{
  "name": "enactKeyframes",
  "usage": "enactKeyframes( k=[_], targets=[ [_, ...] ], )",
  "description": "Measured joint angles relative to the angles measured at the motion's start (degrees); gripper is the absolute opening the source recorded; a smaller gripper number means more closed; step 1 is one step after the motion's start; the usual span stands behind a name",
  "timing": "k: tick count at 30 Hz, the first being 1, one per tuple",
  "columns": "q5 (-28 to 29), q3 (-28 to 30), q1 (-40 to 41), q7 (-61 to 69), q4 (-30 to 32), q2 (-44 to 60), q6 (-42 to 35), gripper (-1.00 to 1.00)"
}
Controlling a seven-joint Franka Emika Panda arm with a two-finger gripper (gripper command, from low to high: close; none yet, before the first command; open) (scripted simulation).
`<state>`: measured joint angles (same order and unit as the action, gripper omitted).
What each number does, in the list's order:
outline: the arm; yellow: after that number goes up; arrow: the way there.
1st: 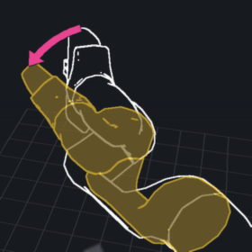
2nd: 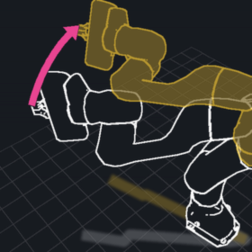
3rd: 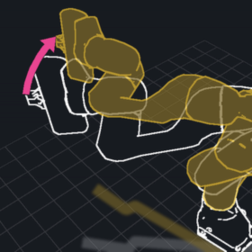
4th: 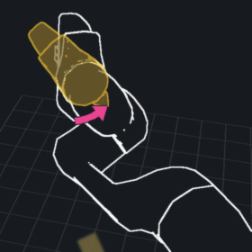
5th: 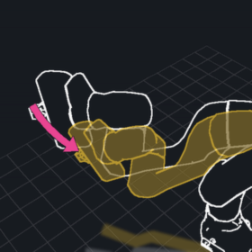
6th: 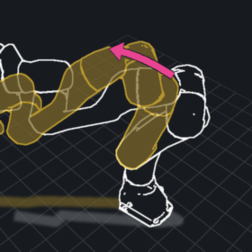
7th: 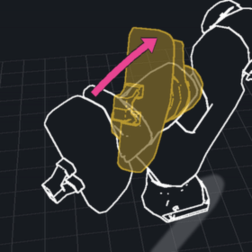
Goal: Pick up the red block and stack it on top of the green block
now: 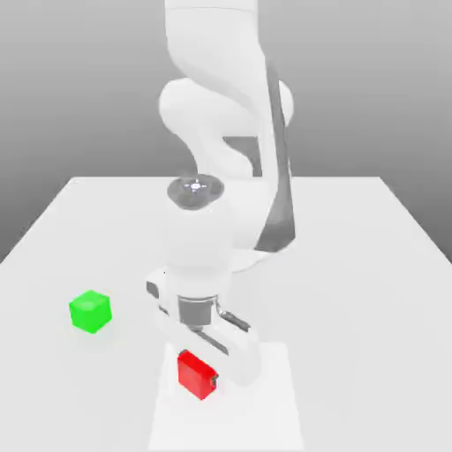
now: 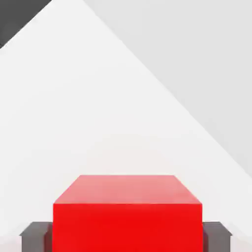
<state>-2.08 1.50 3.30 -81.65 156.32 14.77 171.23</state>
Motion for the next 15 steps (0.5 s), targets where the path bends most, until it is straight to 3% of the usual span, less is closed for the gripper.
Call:
enactKeyframes(
  k=[15],
  targets=[
    [1.9,1.1,0.2,0.4,2.0,-13.7,-11.6,-1.00]
  ],
)
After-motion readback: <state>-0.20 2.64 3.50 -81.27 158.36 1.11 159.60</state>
